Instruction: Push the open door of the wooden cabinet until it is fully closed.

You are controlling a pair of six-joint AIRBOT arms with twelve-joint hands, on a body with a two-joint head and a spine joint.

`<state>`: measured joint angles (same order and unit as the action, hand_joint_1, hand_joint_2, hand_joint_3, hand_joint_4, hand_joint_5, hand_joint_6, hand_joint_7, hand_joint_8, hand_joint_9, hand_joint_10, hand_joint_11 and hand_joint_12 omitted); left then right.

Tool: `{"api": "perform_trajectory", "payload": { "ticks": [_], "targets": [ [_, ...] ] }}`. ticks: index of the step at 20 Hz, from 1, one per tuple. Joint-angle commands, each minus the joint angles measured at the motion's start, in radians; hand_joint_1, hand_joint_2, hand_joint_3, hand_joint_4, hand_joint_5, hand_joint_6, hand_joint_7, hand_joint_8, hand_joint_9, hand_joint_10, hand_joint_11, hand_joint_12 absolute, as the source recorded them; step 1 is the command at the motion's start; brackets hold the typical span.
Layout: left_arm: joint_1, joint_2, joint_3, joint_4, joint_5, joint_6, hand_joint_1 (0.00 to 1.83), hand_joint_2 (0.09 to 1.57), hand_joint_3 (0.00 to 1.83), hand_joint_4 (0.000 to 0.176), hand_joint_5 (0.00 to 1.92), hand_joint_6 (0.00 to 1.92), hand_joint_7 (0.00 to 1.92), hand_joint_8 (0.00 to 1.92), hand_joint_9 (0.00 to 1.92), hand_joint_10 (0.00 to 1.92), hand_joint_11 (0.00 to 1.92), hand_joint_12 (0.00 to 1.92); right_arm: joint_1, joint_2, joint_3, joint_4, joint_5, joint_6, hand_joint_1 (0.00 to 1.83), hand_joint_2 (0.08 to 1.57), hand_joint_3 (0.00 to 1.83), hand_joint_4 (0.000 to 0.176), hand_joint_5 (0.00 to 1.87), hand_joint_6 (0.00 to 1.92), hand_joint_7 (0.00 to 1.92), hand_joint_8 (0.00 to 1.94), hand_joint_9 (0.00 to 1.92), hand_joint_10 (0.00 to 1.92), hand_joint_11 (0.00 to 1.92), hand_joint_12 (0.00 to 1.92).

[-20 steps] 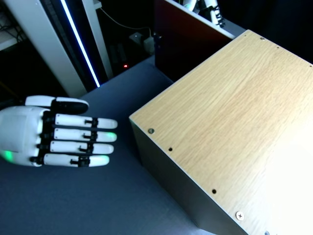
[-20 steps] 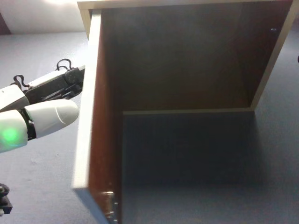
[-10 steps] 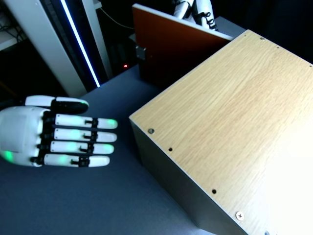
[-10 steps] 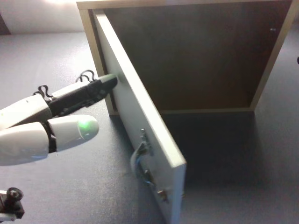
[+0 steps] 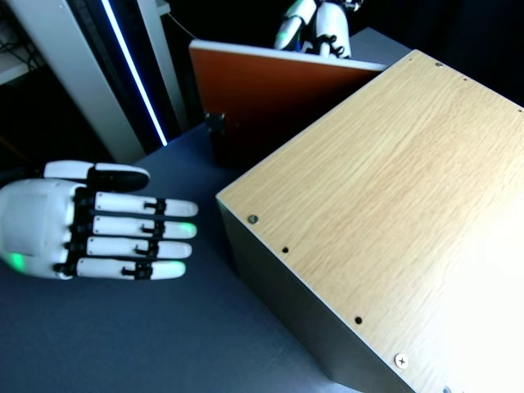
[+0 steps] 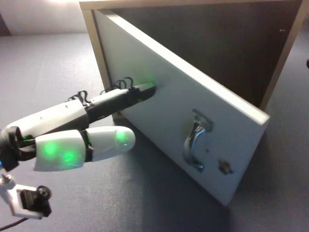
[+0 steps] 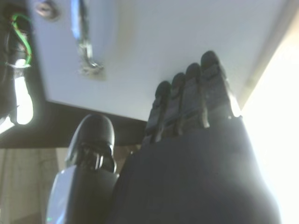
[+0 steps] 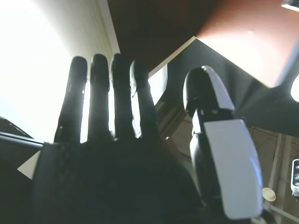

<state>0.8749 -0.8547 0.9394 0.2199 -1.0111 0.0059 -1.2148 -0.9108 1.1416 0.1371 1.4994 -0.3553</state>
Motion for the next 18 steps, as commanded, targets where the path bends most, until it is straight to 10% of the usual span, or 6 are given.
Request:
{"api": "perform_trajectory", "payload": {
  "ticks": [1, 18],
  "targets": [
    [-0.013, -0.004, 0.004, -0.015, -0.101, -0.006, 0.00, 1.47, 0.01, 0.000, 0.05, 0.02, 0.03, 0.01, 0.03, 0.01, 0.05, 0.02, -0.001, 0.000, 0.007, 0.026, 0.123, 0.011, 0.46, 1.33, 0.00, 0.000, 0.36, 0.00, 0.34, 0.00, 0.29, 0.00, 0.04, 0.47],
    [-0.175, -0.191, 0.132, -0.007, -0.003, -0.006, 0.02, 1.52, 0.00, 0.000, 0.26, 0.00, 0.26, 0.00, 0.23, 0.00, 0.22, 0.02, -0.001, -0.002, 0.007, 0.032, 0.124, 0.017, 0.32, 1.33, 0.01, 0.000, 0.34, 0.00, 0.33, 0.00, 0.29, 0.01, 0.02, 0.54]
  ]
}}
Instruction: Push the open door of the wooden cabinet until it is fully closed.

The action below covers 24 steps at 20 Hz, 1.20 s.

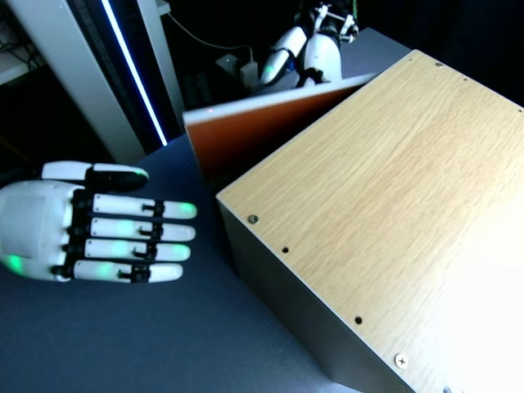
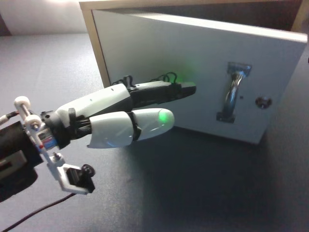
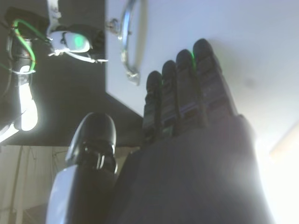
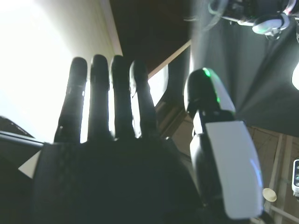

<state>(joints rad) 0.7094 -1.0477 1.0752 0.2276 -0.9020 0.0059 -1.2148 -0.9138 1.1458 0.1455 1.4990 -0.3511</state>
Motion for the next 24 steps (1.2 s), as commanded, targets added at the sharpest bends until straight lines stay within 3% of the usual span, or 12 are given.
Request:
{"api": "perform_trajectory", "payload": {
  "ticks": [1, 3, 4, 5, 6, 7, 12, 14, 17, 19, 21, 24],
  "targets": [
    [-0.018, -0.008, 0.003, -0.014, -0.112, -0.006, 0.09, 1.52, 0.00, 0.000, 0.26, 0.00, 0.27, 0.00, 0.24, 0.00, 0.23, 0.02, -0.001, 0.002, 0.004, 0.026, 0.125, 0.012, 0.33, 1.38, 0.02, 0.000, 0.34, 0.00, 0.34, 0.01, 0.31, 0.01, 0.03, 0.55],
    [-0.031, -0.024, 0.015, -0.015, -0.110, -0.006, 0.12, 1.52, 0.00, 0.000, 0.28, 0.00, 0.26, 0.00, 0.25, 0.00, 0.25, 0.03, -0.001, 0.002, 0.004, 0.029, 0.126, 0.012, 0.64, 1.50, 0.02, 0.000, 0.32, 0.00, 0.28, 0.01, 0.27, 0.01, 0.05, 0.50],
    [-0.037, -0.029, 0.018, -0.016, -0.110, -0.006, 0.12, 1.52, 0.00, 0.000, 0.28, 0.00, 0.26, 0.00, 0.25, 0.00, 0.25, 0.03, -0.001, 0.002, 0.004, 0.030, 0.126, 0.012, 0.64, 1.50, 0.02, 0.000, 0.32, 0.00, 0.28, 0.01, 0.27, 0.01, 0.05, 0.50],
    [-0.042, -0.035, 0.022, -0.019, -0.108, -0.006, 0.09, 1.51, 0.00, 0.000, 0.27, 0.00, 0.27, 0.00, 0.26, 0.00, 0.27, 0.04, -0.001, 0.002, 0.004, 0.030, 0.126, 0.013, 0.74, 1.51, 0.00, 0.000, 0.32, 0.00, 0.29, 0.00, 0.27, 0.00, 0.13, 0.31],
    [-0.050, -0.044, 0.029, -0.023, -0.104, -0.006, 0.09, 1.51, 0.00, 0.000, 0.27, 0.00, 0.27, 0.00, 0.26, 0.00, 0.27, 0.04, -0.001, 0.001, 0.004, 0.030, 0.126, 0.013, 0.74, 1.51, 0.00, 0.000, 0.32, 0.00, 0.29, 0.00, 0.27, 0.00, 0.13, 0.31],
    [-0.056, -0.053, 0.037, -0.026, -0.099, -0.006, 0.06, 1.49, 0.00, 0.000, 0.31, 0.00, 0.32, 0.01, 0.31, 0.01, 0.31, 0.08, -0.001, 0.000, 0.004, 0.030, 0.126, 0.014, 0.71, 1.51, 0.00, 0.000, 0.32, 0.00, 0.32, 0.00, 0.30, 0.00, 0.24, 0.17],
    [-0.077, -0.082, 0.065, -0.072, -0.078, -0.006, 0.01, 1.48, 0.00, 0.000, 0.26, 0.00, 0.29, 0.00, 0.32, 0.00, 0.28, 0.09, -0.001, -0.006, 0.010, 0.030, 0.126, 0.025, 0.86, 1.52, 0.00, 0.000, 0.34, 0.00, 0.34, 0.00, 0.33, 0.00, 0.29, 0.11],
    [-0.081, -0.085, 0.074, -0.090, -0.076, -0.006, 0.13, 1.45, 0.00, 0.000, 0.26, 0.00, 0.29, 0.00, 0.33, 0.00, 0.17, 0.37, -0.001, -0.005, 0.011, 0.030, 0.126, 0.025, 0.96, 1.51, 0.00, 0.000, 0.34, 0.00, 0.34, 0.00, 0.32, 0.00, 0.27, 0.08],
    [-0.085, -0.085, 0.081, -0.109, -0.078, -0.006, 0.08, 1.45, 0.00, 0.000, 0.25, 0.00, 0.29, 0.01, 0.32, 0.00, 0.14, 0.42, -0.001, -0.005, 0.011, 0.030, 0.126, 0.026, 0.94, 1.50, 0.00, 0.000, 0.36, 0.01, 0.35, 0.00, 0.31, 0.00, 0.25, 0.09],
    [-0.082, -0.082, 0.078, -0.116, -0.091, -0.006, 0.11, 1.47, 0.00, 0.000, 0.22, 0.00, 0.25, 0.00, 0.27, 0.00, 0.11, 0.42, -0.001, -0.005, 0.011, 0.030, 0.126, 0.027, 0.91, 1.50, 0.00, 0.000, 0.37, 0.00, 0.35, 0.00, 0.32, 0.01, 0.15, 0.45],
    [-0.068, -0.066, 0.058, -0.117, -0.118, -0.006, 0.02, 1.48, 0.00, 0.000, 0.20, 0.00, 0.24, 0.00, 0.25, 0.00, 0.10, 0.43, -0.001, -0.005, 0.011, 0.030, 0.126, 0.028, 0.92, 1.51, 0.00, 0.000, 0.36, 0.00, 0.33, 0.00, 0.29, 0.00, 0.02, 0.66],
    [-0.065, -0.043, 0.035, -0.114, -0.135, -0.006, 0.02, 1.49, 0.00, 0.000, 0.21, 0.00, 0.23, 0.00, 0.25, 0.00, 0.03, 0.66, -0.001, -0.005, 0.011, 0.030, 0.126, 0.029, 0.90, 1.50, 0.00, 0.000, 0.37, 0.00, 0.33, 0.01, 0.26, 0.01, 0.00, 0.52]
  ]
}}
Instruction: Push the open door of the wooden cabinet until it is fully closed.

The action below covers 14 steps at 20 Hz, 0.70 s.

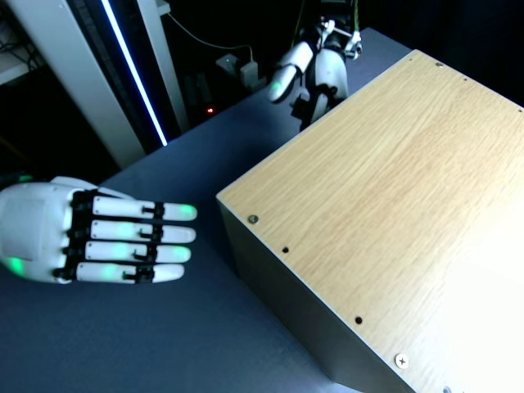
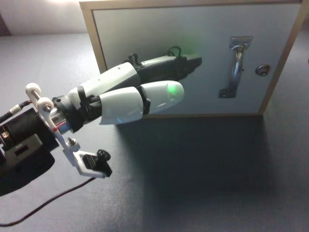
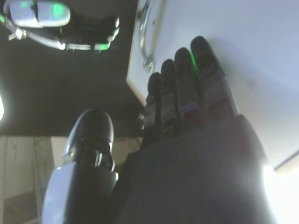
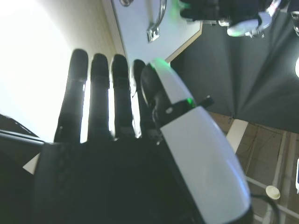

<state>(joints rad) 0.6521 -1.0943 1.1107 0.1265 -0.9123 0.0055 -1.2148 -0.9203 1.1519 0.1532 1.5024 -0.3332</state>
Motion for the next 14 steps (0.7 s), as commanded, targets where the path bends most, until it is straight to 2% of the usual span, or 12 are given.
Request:
{"api": "perform_trajectory", "payload": {
  "ticks": [1, 4, 5, 6, 7, 9, 11, 14],
  "targets": [
    [-0.015, 0.002, 0.005, -0.013, -0.113, -0.006, 0.04, 1.49, 0.00, 0.000, 0.20, 0.00, 0.23, 0.00, 0.25, 0.00, 0.02, 0.68, -0.001, 0.001, 0.005, 0.023, 0.123, 0.012, 0.92, 1.50, 0.00, 0.000, 0.36, 0.00, 0.33, 0.00, 0.26, 0.00, 0.00, 0.59],
    [0.000, 0.012, -0.005, -0.024, -0.134, -0.006, 0.07, 1.50, 0.00, 0.000, 0.19, 0.00, 0.19, 0.00, 0.21, 0.00, 0.00, 0.66, -0.001, 0.001, 0.005, 0.022, 0.124, 0.012, 0.85, 1.50, 0.00, 0.000, 0.37, 0.00, 0.34, 0.00, 0.30, 0.00, 0.02, 0.69],
    [0.015, 0.033, -0.021, -0.030, -0.149, -0.006, 0.08, 1.47, 0.00, 0.000, 0.22, 0.01, 0.21, 0.00, 0.22, 0.00, 0.00, 0.66, -0.001, 0.001, 0.005, 0.022, 0.124, 0.013, 0.89, 1.50, 0.00, 0.000, 0.36, 0.00, 0.35, 0.00, 0.32, 0.00, 0.09, 0.57],
    [0.019, 0.038, -0.024, -0.032, -0.153, -0.006, 0.08, 1.47, 0.00, 0.000, 0.22, 0.01, 0.21, 0.00, 0.22, 0.00, 0.00, 0.66, -0.001, 0.001, 0.005, 0.022, 0.124, 0.014, 0.89, 1.50, 0.00, 0.000, 0.36, 0.00, 0.35, 0.00, 0.32, 0.00, 0.09, 0.57],
    [0.031, 0.051, -0.035, -0.037, -0.168, -0.006, 0.02, 1.47, 0.00, 0.000, 0.21, 0.00, 0.19, 0.00, 0.21, 0.00, 0.00, 0.63, -0.001, 0.001, 0.005, 0.022, 0.126, 0.014, 0.88, 1.50, 0.00, 0.000, 0.36, 0.00, 0.35, 0.00, 0.33, 0.00, 0.15, 0.46],
    [0.077, 0.090, -0.072, -0.055, -0.224, -0.006, 0.03, 1.46, 0.00, 0.000, 0.19, 0.00, 0.22, 0.00, 0.25, 0.00, 0.00, 0.73, -0.001, 0.001, 0.005, 0.021, 0.128, 0.014, 0.90, 1.49, 0.00, 0.000, 0.35, 0.00, 0.36, 0.00, 0.34, 0.00, 0.23, 0.30],
    [0.124, 0.127, -0.104, -0.078, -0.287, -0.006, 0.01, 1.45, 0.00, 0.000, 0.24, 0.01, 0.27, 0.01, 0.28, 0.00, 0.00, 0.81, -0.001, 0.001, 0.004, 0.018, 0.130, 0.014, 0.86, 1.47, 0.00, 0.000, 0.36, 0.00, 0.36, 0.00, 0.34, 0.00, 0.27, 0.23],
    [0.190, 0.186, -0.144, -0.115, -0.359, -0.006, 0.00, 1.43, 0.00, 0.000, 0.27, 0.01, 0.25, 0.01, 0.28, 0.02, 0.04, 0.78, -0.001, 0.001, 0.004, 0.017, 0.131, 0.014, 0.83, 1.48, 0.00, 0.000, 0.36, 0.00, 0.35, 0.00, 0.33, 0.00, 0.28, 0.20]
  ]
}}
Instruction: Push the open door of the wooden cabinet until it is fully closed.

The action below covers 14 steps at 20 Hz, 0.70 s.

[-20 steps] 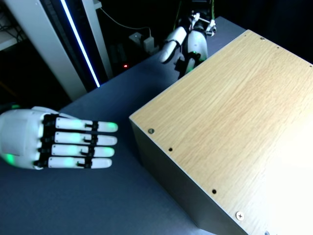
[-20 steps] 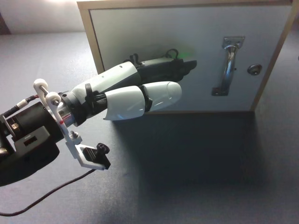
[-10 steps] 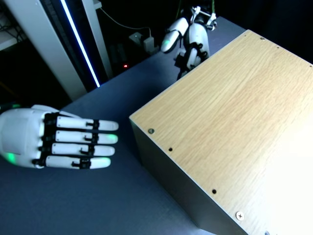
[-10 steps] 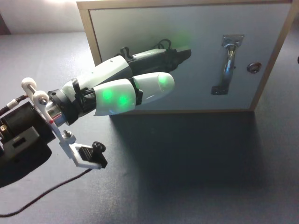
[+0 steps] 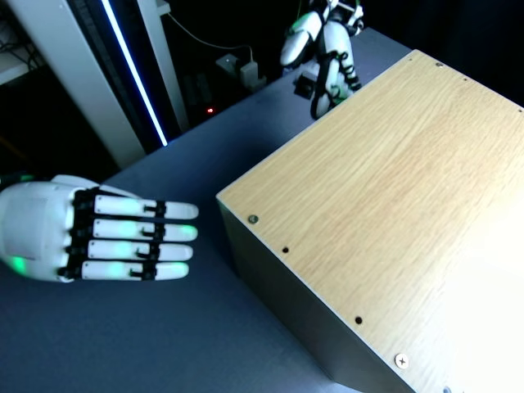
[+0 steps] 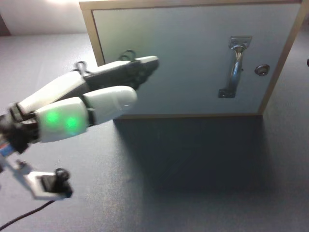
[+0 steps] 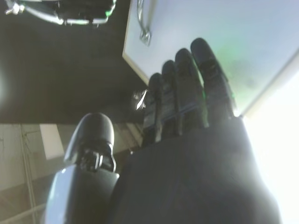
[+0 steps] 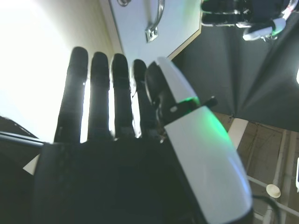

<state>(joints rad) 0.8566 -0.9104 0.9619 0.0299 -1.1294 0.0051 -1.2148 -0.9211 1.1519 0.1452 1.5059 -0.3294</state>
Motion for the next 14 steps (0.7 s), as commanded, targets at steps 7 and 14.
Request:
{"api": "perform_trajectory", "payload": {
  "ticks": [7, 14],
  "targets": [
    [0.160, 0.115, -0.060, -0.184, -0.278, -0.005, 0.05, 1.40, 0.00, 0.000, 0.23, 0.00, 0.26, 0.00, 0.26, 0.00, 0.00, 0.72, -0.001, 0.004, 0.003, 0.025, 0.127, 0.010, 0.74, 1.47, 0.00, 0.000, 0.36, 0.00, 0.34, 0.00, 0.30, 0.00, 0.27, 0.15],
    [0.279, 0.143, -0.086, -0.304, -0.407, -0.005, 0.28, 1.38, 0.00, 0.000, 0.05, 0.00, 0.03, 0.00, 0.01, 0.00, 0.00, 0.01, -0.001, 0.010, 0.002, 0.026, 0.129, 0.010, 0.04, 1.47, 0.00, 0.000, 0.31, 0.00, 0.28, 0.00, 0.22, 0.00, 0.20, 0.10]
  ]
}}
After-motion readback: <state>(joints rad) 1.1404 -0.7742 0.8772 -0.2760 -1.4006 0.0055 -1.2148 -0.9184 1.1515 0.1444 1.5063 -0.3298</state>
